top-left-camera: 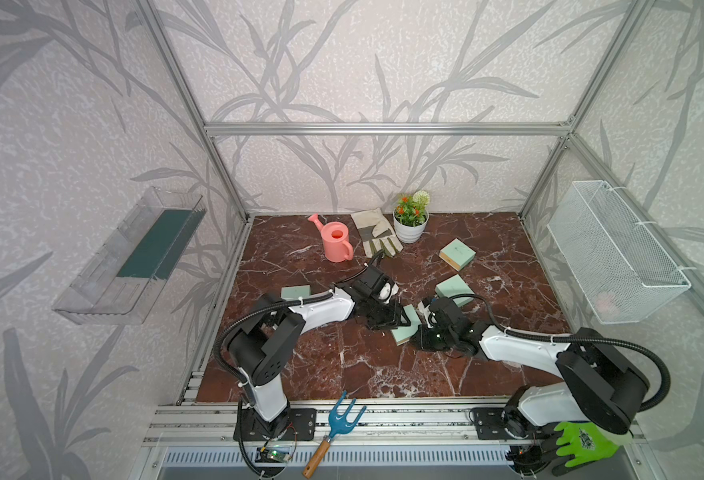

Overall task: Take out the earrings from the drawer-style jewelry box
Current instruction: Open the drawer in the jewelry box.

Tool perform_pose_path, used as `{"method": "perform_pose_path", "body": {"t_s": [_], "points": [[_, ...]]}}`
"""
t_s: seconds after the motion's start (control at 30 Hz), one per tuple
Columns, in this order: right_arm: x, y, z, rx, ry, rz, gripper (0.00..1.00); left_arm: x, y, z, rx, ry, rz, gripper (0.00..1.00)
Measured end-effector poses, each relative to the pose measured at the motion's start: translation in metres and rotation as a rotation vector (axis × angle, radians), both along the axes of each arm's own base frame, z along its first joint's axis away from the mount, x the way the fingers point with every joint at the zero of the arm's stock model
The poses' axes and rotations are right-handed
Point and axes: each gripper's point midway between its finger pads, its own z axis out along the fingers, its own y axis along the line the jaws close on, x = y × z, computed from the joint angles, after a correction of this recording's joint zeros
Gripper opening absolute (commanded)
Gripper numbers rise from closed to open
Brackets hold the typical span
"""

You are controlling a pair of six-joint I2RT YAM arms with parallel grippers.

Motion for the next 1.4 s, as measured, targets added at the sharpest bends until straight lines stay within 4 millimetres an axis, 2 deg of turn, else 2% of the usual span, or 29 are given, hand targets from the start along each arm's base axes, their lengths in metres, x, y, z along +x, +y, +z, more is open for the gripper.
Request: {"method": "perform_pose_path", "body": {"t_s": [0.53,0.83,0.9,1.0,1.07,1.1,1.23,1.4], "points": [[-0.022,-0.02,-0.011,-0.023,0.017,-0.003,0.0,0.009,-0.003,0.007,0.011,-0.032,-0.007,0.54],[-0.033,-0.03,-0.009,-0.027,0.021,-0.01,0.0,0.012,-0.005,0.007,0.017,-0.041,-0.014,0.56],[-0.034,-0.032,-0.008,-0.035,0.025,-0.012,0.0,0.011,-0.003,0.006,0.032,-0.051,-0.022,0.61],[-0.034,-0.034,-0.007,-0.053,0.029,-0.008,0.0,0.009,0.008,0.007,0.099,-0.115,-0.044,0.74],[-0.033,-0.034,-0.004,-0.066,0.026,0.003,0.0,0.002,0.013,0.016,0.127,-0.185,-0.077,0.78],[-0.031,-0.034,-0.003,-0.069,0.023,0.006,0.0,-0.005,0.015,0.022,0.139,-0.231,-0.11,0.99],[-0.024,-0.03,0.001,-0.078,0.007,0.038,0.0,-0.029,0.017,0.033,0.207,-0.372,-0.229,0.99],[-0.019,-0.02,0.0,-0.091,0.012,0.11,0.0,-0.044,0.017,0.024,0.319,-0.486,-0.349,0.99]]}}
